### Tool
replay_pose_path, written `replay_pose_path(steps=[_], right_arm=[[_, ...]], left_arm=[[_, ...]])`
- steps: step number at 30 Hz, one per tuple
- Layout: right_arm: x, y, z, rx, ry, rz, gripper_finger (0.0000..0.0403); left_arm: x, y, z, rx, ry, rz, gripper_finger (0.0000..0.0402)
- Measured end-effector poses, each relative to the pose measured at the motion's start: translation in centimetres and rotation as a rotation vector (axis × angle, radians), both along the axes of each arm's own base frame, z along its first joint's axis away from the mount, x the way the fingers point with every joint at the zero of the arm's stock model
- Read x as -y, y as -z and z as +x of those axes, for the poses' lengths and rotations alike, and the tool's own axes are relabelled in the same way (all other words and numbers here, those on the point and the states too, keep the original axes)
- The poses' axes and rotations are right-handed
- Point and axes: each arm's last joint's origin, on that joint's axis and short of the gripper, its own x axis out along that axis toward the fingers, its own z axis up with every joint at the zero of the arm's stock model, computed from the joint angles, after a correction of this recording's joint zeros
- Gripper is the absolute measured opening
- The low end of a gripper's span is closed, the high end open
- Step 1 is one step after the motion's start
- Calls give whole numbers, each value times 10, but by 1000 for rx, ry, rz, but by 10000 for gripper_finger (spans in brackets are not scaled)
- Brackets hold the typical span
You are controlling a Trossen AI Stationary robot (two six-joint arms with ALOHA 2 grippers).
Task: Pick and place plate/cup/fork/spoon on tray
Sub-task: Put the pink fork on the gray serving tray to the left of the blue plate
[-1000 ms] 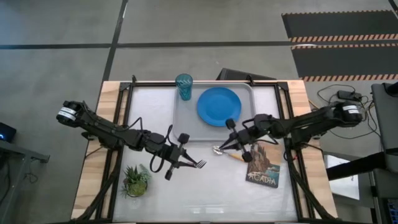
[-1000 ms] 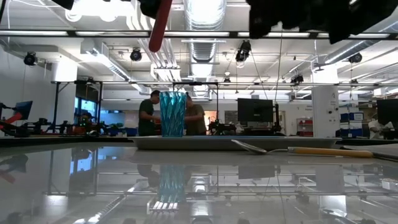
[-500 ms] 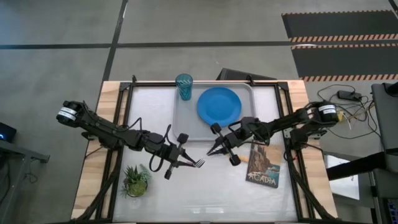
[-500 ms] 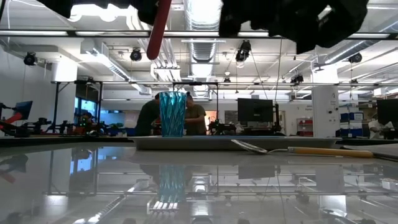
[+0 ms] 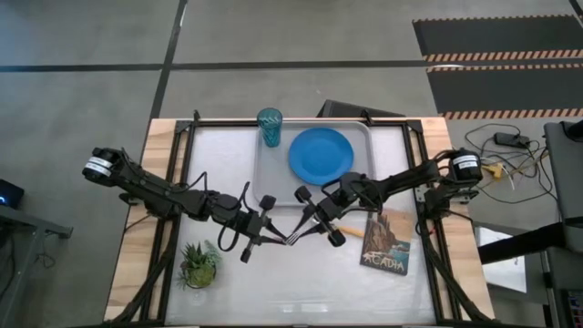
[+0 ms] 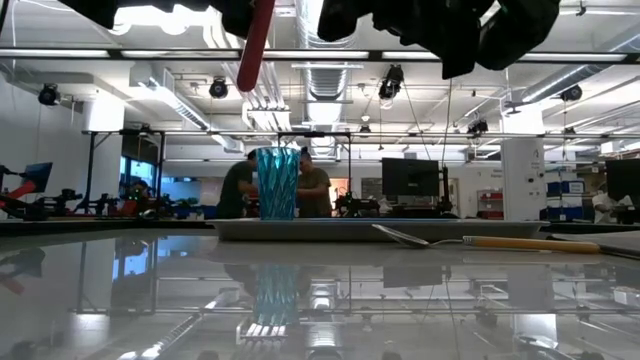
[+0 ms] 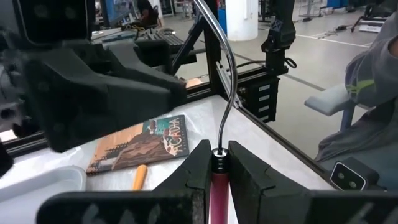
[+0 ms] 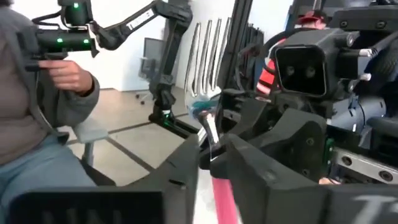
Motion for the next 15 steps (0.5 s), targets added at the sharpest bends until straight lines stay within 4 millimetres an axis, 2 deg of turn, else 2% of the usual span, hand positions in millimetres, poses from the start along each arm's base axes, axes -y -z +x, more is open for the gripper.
replay_pose_path(steps=[8,15], right_arm=[[0,-7,9,-30,-1,-11,161],[-1,-6,22,-24,-11,-11,194]], left_arm=[[0,-2,1,14,-1,-6,18],[-4,-5,2,47,-12,-20,18]])
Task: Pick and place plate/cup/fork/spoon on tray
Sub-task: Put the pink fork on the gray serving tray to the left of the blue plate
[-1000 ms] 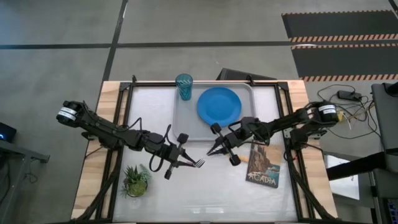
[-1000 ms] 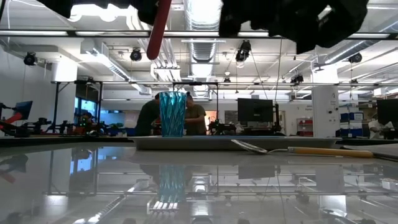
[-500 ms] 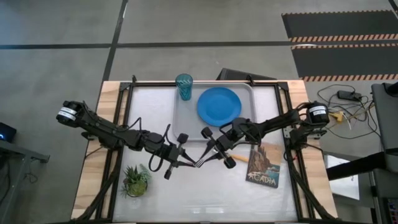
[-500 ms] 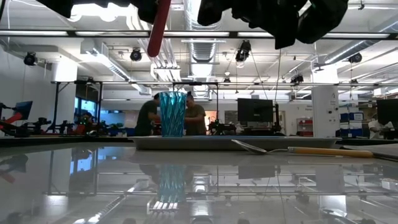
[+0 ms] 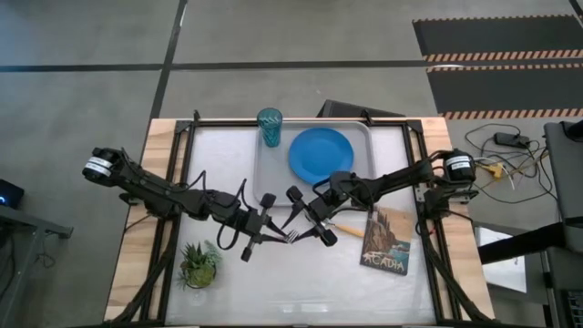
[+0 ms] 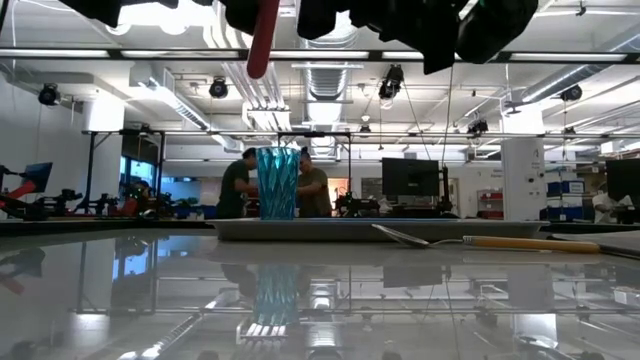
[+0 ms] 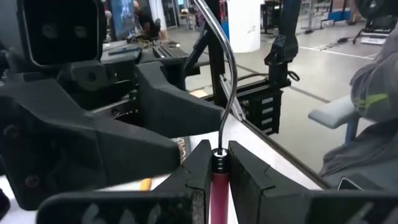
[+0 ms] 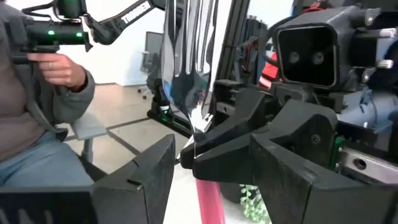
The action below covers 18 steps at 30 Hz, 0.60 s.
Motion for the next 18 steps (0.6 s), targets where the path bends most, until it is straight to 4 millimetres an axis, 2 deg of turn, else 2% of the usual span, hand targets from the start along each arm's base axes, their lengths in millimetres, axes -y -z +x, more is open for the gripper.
replay_pose_path(steps=[10,18], right_arm=[[-1,-4,5,17,-43,-9,181],[-3,-5,5,32,-35,-20,182]], left_arm=[[-3,0,1,-3,-5,-20,18],[-8,1,2,-18,-113,-44,18]])
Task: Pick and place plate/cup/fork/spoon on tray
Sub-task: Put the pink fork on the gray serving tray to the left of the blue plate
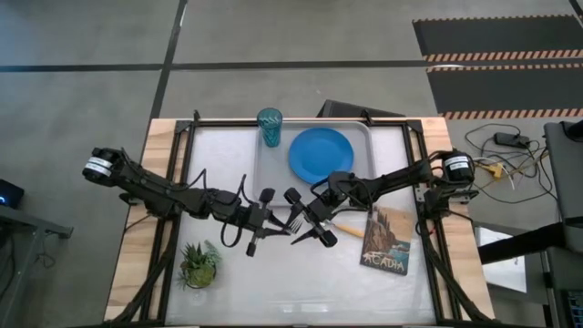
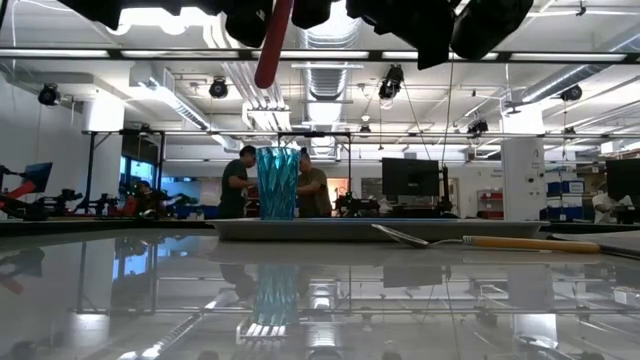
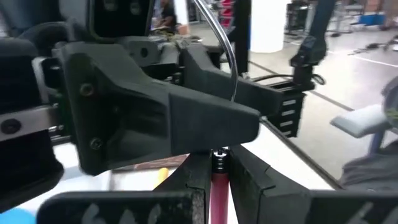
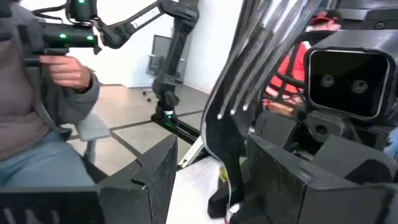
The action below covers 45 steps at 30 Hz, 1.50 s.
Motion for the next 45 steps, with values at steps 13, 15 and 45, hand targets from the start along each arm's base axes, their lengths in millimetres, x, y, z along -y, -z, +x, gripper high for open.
replay_pose_path(steps=[13,15,45], right_arm=[[0,0,0,10,18,-16,107],[0,0,0,9,21,-21,80],[5,-10,1,-184,208,-75,8]], left_arm=[[0,0,0,3,-1,7,25],[0,0,0,2,1,7,28],[-20,-18,-44,-178,-277,107,135]])
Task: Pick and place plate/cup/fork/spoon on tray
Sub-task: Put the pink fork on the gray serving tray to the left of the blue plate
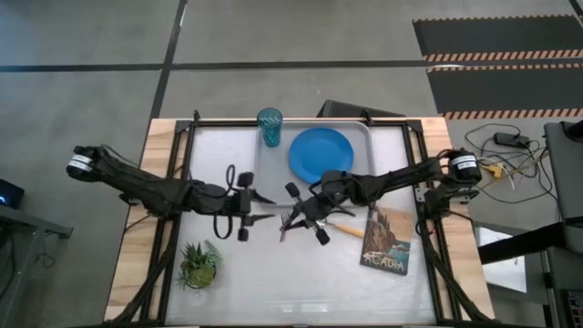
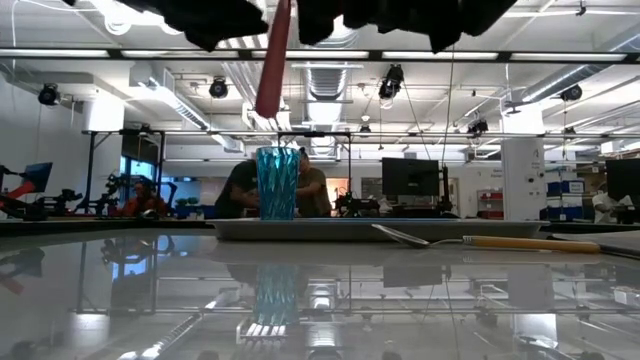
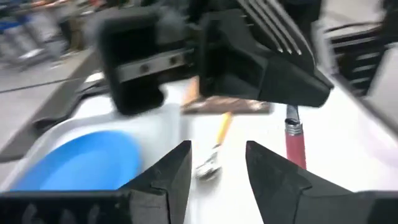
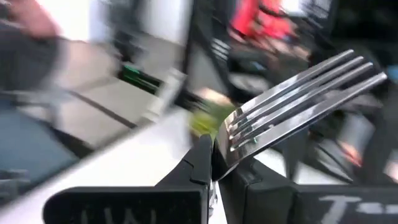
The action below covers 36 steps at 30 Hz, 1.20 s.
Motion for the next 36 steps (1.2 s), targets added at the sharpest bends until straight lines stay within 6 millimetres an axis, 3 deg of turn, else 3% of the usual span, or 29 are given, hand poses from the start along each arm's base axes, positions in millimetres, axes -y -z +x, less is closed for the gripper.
replay_pose_path(steps=[7,11,14,20,36], right_arm=[[16,0,-4,-92,496,-128,8],[28,8,-3,-128,838,-174,8],[36,19,-2,-168,996,-141,8],[45,29,5,-173,1067,55,8],[44,14,9,-14,1072,149,8]], left_arm=[[-11,-4,-22,32,-182,19,137],[-15,8,-31,68,-243,22,137],[-16,17,-33,113,-247,5,136],[-16,41,-33,181,-249,-22,136],[-15,78,10,165,-436,8,138]])
